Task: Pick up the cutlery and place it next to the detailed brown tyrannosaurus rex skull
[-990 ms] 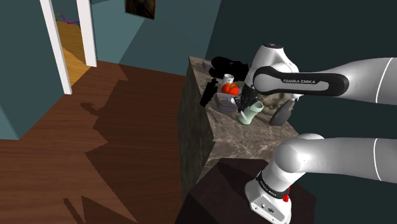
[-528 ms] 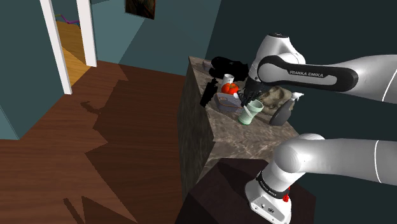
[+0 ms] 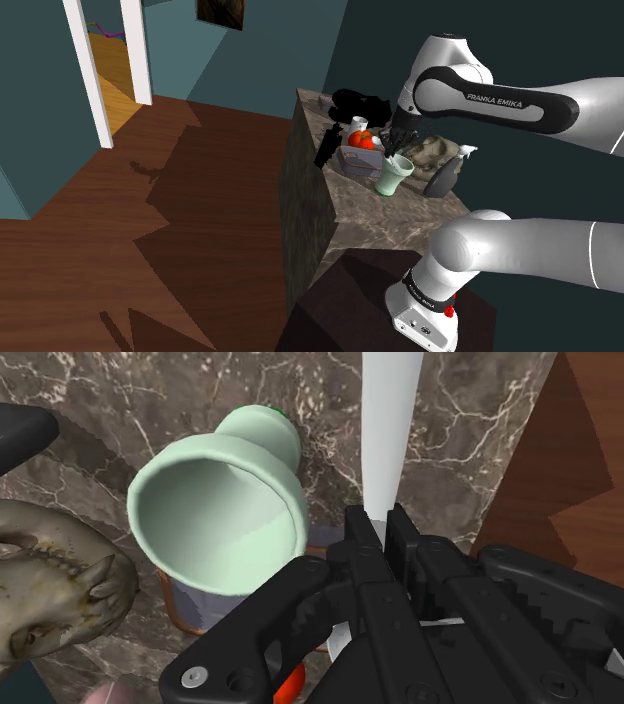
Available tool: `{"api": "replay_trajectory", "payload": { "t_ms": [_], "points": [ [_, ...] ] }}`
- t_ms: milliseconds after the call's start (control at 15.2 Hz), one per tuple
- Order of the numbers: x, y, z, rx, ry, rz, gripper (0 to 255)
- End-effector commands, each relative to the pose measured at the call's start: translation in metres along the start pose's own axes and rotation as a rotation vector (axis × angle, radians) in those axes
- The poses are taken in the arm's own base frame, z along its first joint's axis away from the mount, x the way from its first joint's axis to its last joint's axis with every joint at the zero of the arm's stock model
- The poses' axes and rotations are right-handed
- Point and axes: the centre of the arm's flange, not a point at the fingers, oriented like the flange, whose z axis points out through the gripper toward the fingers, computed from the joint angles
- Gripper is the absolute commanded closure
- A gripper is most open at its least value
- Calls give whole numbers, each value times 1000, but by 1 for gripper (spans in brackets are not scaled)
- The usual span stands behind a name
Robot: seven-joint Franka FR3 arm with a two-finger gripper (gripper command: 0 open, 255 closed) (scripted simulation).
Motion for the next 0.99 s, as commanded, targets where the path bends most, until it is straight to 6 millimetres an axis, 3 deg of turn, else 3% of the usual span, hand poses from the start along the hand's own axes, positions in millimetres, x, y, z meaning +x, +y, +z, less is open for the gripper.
{"api": "replay_trajectory", "payload": {
  "t_ms": [0,792,924],
  "points": [
    [2,1,-12,0,0,0,255],
    [11,10,-73,0,0,0,255],
    [30,28,-67,0,0,0,255]
  ]
}}
